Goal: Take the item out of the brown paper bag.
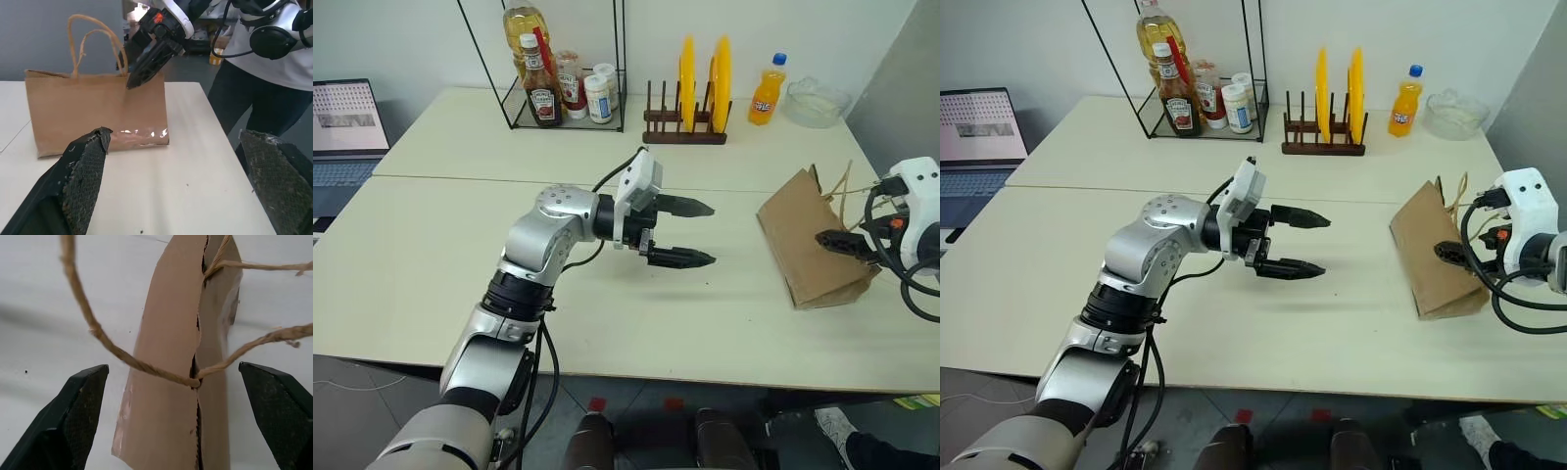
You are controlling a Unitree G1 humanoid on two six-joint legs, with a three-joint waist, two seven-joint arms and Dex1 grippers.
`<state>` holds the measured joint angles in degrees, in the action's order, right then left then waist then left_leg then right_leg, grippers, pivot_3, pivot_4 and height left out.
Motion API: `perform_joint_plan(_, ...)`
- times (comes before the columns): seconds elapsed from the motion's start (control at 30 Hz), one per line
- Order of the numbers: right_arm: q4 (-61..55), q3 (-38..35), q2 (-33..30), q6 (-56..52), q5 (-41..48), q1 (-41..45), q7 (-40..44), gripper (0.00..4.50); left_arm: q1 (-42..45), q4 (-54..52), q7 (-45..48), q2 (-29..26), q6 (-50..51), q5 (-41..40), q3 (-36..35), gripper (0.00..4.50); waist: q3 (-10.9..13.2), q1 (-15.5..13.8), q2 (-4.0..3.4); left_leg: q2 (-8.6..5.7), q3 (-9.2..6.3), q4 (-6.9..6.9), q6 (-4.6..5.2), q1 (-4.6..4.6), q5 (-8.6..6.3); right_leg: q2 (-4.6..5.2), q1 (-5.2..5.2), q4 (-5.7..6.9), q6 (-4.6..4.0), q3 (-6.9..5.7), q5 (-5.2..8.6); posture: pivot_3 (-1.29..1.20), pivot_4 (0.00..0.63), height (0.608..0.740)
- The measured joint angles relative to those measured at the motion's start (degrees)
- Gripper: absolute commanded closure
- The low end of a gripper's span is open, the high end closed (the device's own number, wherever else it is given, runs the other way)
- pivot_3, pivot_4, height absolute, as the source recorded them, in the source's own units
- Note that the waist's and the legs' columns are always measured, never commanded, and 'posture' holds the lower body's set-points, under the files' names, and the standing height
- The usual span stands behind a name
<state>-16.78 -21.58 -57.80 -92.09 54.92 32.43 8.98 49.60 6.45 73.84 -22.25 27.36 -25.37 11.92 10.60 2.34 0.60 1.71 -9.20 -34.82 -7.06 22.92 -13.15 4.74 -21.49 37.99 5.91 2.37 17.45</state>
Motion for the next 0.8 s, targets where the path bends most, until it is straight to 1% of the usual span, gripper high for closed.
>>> perform_joint_plan(0.03,0.60,0.47,0.04,0.00,-0.19,0.44,0.02,0.00,-0.05,-0.21,-0.19,-0.26,0.05,-0.01,-0.07,0.04,0.00,-0.01,0.00,0.00,0.00,0.00,0.00,0.00,0.00,0.00,0.00,0.00,0.00,0.00,0.00,0.00,0.150,0.740)
perform_joint_plan(0.13,2.15,0.96,0.15,0.00,-0.36,1.14,0.00,0.59,-0.45,-0.48,-0.82,-0.53,0.08,-0.01,-0.10,0.00,0.00,-0.02,0.00,0.00,0.00,0.00,0.00,0.00,0.00,0.00,0.00,0.00,0.00,0.00,0.00,0.00,0.150,0.740)
perform_joint_plan(0.17,2.58,1.14,0.18,0.00,-0.37,1.21,0.02,0.89,-0.63,-0.54,-0.96,-0.60,0.15,-0.01,-0.10,0.00,0.00,-0.02,0.00,0.00,0.00,0.00,0.00,0.00,0.00,0.00,0.00,0.00,0.00,0.00,0.00,0.00,0.150,0.740)
perform_joint_plan(0.33,4.84,2.23,0.17,0.00,0.08,1.76,0.82,2.78,-1.05,-1.93,-1.97,-1.10,0.62,0.01,-0.09,0.00,0.00,-0.02,0.00,0.00,0.00,0.00,0.00,-0.01,0.00,0.00,0.00,0.01,0.00,0.00,0.00,0.00,0.150,0.740)
perform_joint_plan(0.5,5.96,2.63,0.17,0.00,-0.50,1.77,1.12,4.44,-1.54,-1.93,-2.29,-1.33,0.73,0.03,-0.09,0.00,0.00,-0.02,-0.01,0.00,0.00,0.00,0.00,-0.01,0.00,0.00,-0.01,0.01,0.00,0.00,0.00,0.00,0.150,0.740)
perform_joint_plan(0.7,6.72,3.50,0.24,0.08,-2.94,2.48,2.39,4.48,-1.54,-1.95,-2.48,-1.76,0.74,0.03,-0.09,0.00,0.00,0.00,-0.01,0.00,0.00,0.00,0.00,-0.01,0.00,0.00,0.00,0.01,0.00,0.00,0.00,0.00,0.150,0.740)
perform_joint_plan(0.77,5.68,6.07,-0.89,2.54,-4.84,1.90,4.53,4.48,-1.54,-2.01,-2.64,-1.79,0.73,0.03,-0.10,0.00,0.01,0.01,-0.02,0.00,0.00,0.00,0.00,-0.01,0.00,0.00,-0.01,0.01,0.01,0.00,0.00,0.00,0.150,0.740)
perform_joint_plan(0.8,4.33,8.46,-2.79,5.63,-6.33,0.62,6.74,4.48,-1.54,-2.04,-2.99,-1.83,0.73,0.04,-0.14,0.00,0.02,0.01,-0.03,0.00,0.00,0.00,0.00,-0.01,0.00,0.00,-0.02,0.01,0.02,0.00,0.01,0.00,0.150,0.740)
